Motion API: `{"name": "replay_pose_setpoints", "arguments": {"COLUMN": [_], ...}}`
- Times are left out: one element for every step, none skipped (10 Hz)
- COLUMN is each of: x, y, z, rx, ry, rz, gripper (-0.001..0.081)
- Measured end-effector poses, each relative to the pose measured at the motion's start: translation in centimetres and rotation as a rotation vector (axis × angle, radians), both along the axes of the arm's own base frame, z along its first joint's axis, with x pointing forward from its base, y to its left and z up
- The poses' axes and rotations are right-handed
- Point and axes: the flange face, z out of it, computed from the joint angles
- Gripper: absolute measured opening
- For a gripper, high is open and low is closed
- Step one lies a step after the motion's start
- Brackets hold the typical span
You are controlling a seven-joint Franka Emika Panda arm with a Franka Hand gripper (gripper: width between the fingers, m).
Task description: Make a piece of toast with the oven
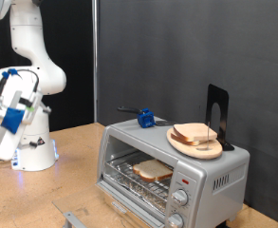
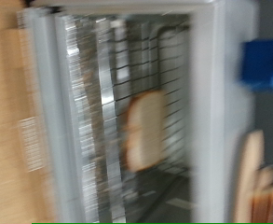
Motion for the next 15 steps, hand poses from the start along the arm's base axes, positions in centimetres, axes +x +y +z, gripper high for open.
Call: {"name": "replay_pose_setpoints", "arguments": {"x": [0.6, 0.9, 1.2, 1.4, 1.6, 1.8, 2.2, 2.5, 2.8, 3.1, 3.4, 3.6, 3.9, 4.1, 4.3], "y": [-0.7, -1.3, -1.9, -2.4, -3.1, -3.7, -4.1, -4.3, -4.1, -3.5, -2.6, -1.6, -0.5, 0.6, 1.8], "z": [-1.4, -2.9, -4.4, -5.9, -7.4, -8.9, -10.3, -11.6, -12.9, -14.1, -15.2, -16.1, -16.8, -17.4, -17.9], "rx": [-0.050, -0.076, -0.085, -0.081, -0.083, -0.086, -0.091, -0.090, -0.085, -0.076, -0.066, -0.056, -0.048, -0.043, -0.039], "ry": [0.013, 0.016, 0.009, 0.003, -0.004, -0.008, -0.011, -0.009, -0.003, 0.005, 0.013, 0.020, 0.024, 0.029, 0.032], "rz": [-0.025, -0.025, -0.009, 0.012, 0.025, 0.030, 0.028, 0.030, 0.043, 0.067, 0.093, 0.120, 0.144, 0.159, 0.165], "gripper": [0.0808, 0.0808, 0.0808, 0.0808, 0.0808, 0.0808, 0.0808, 0.0808, 0.0808, 0.0808, 0.0808, 0.0808, 0.0808, 0.0808, 0.0808]}}
